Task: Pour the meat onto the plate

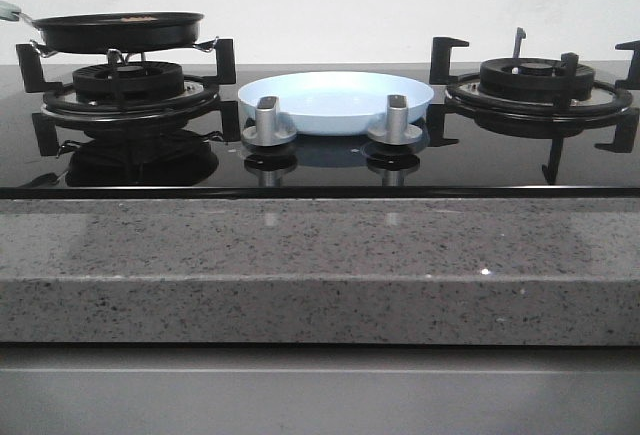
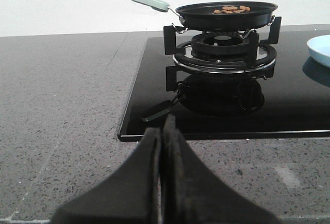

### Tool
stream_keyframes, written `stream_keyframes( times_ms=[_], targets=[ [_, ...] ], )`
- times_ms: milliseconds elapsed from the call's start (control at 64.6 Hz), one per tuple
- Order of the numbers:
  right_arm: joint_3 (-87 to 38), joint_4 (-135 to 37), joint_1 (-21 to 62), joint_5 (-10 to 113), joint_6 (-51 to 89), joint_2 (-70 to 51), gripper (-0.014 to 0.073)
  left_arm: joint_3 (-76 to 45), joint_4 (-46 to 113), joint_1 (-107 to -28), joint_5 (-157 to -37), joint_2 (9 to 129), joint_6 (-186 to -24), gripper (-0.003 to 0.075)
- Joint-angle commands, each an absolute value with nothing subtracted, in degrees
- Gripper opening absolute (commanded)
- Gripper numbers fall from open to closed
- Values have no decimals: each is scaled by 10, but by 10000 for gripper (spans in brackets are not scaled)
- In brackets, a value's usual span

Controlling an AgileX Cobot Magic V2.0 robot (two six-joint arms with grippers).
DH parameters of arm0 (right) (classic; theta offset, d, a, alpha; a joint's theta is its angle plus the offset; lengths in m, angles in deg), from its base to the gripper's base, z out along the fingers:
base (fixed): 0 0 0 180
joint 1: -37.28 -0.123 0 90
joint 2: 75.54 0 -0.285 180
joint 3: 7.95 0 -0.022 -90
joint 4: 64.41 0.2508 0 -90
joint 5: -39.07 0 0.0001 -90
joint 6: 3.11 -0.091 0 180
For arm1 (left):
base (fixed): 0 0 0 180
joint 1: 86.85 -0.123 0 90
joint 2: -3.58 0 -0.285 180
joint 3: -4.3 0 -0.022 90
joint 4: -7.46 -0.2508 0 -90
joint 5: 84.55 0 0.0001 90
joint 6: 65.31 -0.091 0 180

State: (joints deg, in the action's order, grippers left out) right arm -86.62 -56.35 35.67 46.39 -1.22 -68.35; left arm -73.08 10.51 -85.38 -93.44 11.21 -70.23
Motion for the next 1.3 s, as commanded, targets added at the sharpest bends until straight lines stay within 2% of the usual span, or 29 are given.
stream_keyframes(
  times_ms=[0, 387, 495, 681, 820, 1037, 1130, 1285],
  targets=[
    [-864, -570, 361, 421, -12, -693, -71, -735, 110, -854, -887, 102, -697, -20],
    [-864, -570, 361, 407, -12, -693, -71, -735, 112, -854, -863, 102, -695, -20],
    [-859, -570, 361, 391, -12, -693, -71, -732, 157, -854, -860, 102, -692, -20],
    [-776, -572, 361, 430, -11, -679, -69, -656, 166, -854, -879, 122, -692, -20],
    [-656, -585, 361, 508, -11, -608, -69, -538, 150, -854, -970, 224, -692, -20],
    [-509, -597, 361, 538, -10, -430, -69, -400, 148, -854, -964, 434, -692, -20],
    [-475, -595, 361, 540, -10, -378, -69, -360, 148, -854, -967, 487, -692, -20],
    [-459, -595, 361, 537, -10, -341, -62, -345, 148, -852, -934, 508, -692, -9]
  ],
)
